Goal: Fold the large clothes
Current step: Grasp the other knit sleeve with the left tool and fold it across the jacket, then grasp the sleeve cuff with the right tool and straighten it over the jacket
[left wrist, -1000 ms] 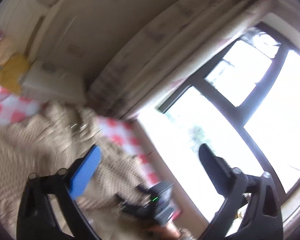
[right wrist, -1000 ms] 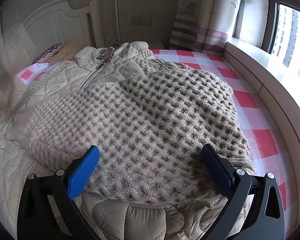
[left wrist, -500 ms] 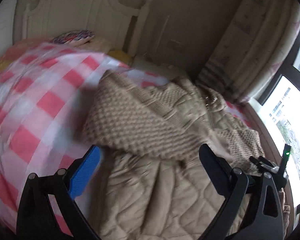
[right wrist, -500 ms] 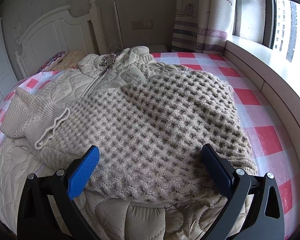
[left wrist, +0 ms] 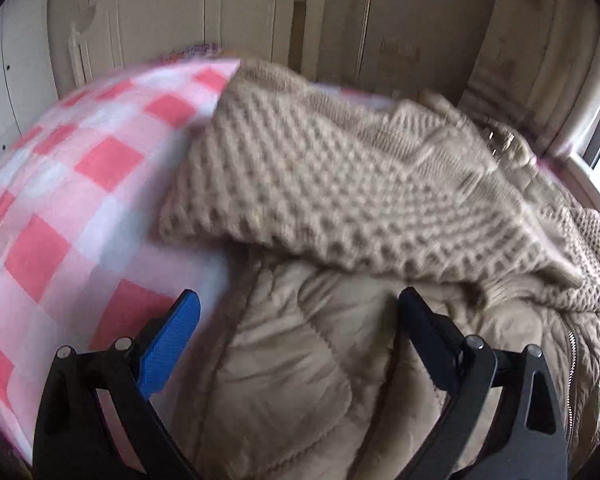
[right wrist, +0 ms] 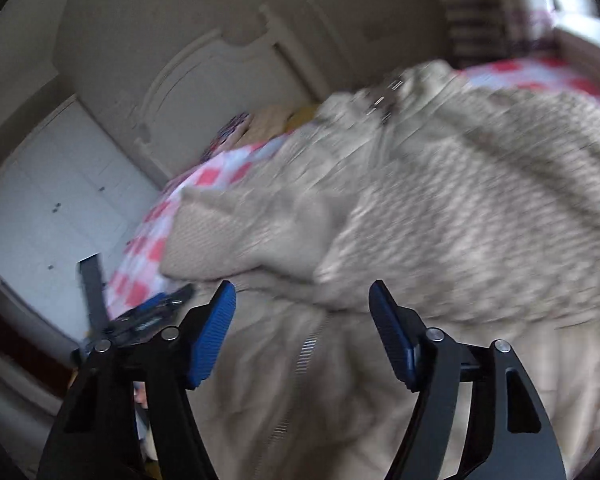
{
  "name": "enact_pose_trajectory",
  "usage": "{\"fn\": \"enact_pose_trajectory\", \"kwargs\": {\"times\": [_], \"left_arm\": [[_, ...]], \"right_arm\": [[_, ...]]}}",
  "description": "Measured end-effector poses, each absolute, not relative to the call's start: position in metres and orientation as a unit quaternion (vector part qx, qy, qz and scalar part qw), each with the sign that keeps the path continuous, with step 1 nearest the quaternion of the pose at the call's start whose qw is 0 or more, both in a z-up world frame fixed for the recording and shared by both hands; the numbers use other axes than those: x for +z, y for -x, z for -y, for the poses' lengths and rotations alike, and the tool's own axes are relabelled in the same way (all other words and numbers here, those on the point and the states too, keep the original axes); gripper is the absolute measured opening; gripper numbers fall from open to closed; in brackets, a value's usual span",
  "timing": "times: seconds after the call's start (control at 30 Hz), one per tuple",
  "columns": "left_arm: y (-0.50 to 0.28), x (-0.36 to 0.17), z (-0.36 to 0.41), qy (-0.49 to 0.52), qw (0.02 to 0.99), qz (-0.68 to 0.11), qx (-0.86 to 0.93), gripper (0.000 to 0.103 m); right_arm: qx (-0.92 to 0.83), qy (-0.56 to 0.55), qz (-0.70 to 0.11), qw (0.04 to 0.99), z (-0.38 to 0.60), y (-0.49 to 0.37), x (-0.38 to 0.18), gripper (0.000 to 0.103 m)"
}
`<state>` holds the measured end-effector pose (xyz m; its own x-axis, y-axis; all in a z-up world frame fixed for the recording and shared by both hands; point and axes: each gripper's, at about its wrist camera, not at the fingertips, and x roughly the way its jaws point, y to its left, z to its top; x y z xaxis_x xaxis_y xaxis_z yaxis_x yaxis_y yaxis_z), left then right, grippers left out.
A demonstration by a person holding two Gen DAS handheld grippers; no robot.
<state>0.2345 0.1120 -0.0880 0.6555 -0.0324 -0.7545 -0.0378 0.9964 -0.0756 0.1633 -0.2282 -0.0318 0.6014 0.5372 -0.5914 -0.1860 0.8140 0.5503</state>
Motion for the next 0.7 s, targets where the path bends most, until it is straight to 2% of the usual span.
{"fn": "enact_pose_trajectory", "kwargs": {"times": [0.1,0.27,0.4,0.47,0.5,0.53,0.7], "left_arm": [[-0.237,-0.091,-0.126,0.077,0.904,-0.42,0.007,0.099],[-0.238,-0.094,-0.133,0.096,0.903,-0.419,0.005,0.099],[-0.238,-0.094,-0.133,0.097,0.903,-0.419,0.005,0.099],[-0.238,-0.095,-0.132,0.097,0.903,-0.418,0.005,0.099],[-0.237,-0.095,-0.132,0.097,0.903,-0.418,0.005,0.099],[-0.237,-0.095,-0.133,0.097,0.903,-0.418,0.005,0.099],[-0.236,-0.094,-0.134,0.102,0.903,-0.417,0.005,0.099]], "right_arm": [[0.224,-0.227,-0.416,0.852,0.199,-0.177,-0.04,0.06],[0.213,-0.256,-0.445,0.831,0.165,-0.211,-0.056,0.06],[0.178,-0.305,-0.432,0.83,0.163,-0.23,-0.063,0.06],[0.162,-0.308,-0.423,0.837,0.164,-0.234,-0.06,0.045],[0.153,-0.293,-0.416,0.847,0.163,-0.235,-0.057,0.027],[0.147,-0.285,-0.405,0.857,0.16,-0.235,-0.053,0.018],[0.165,-0.219,-0.327,0.904,0.144,-0.217,0.0,0.014]]}}
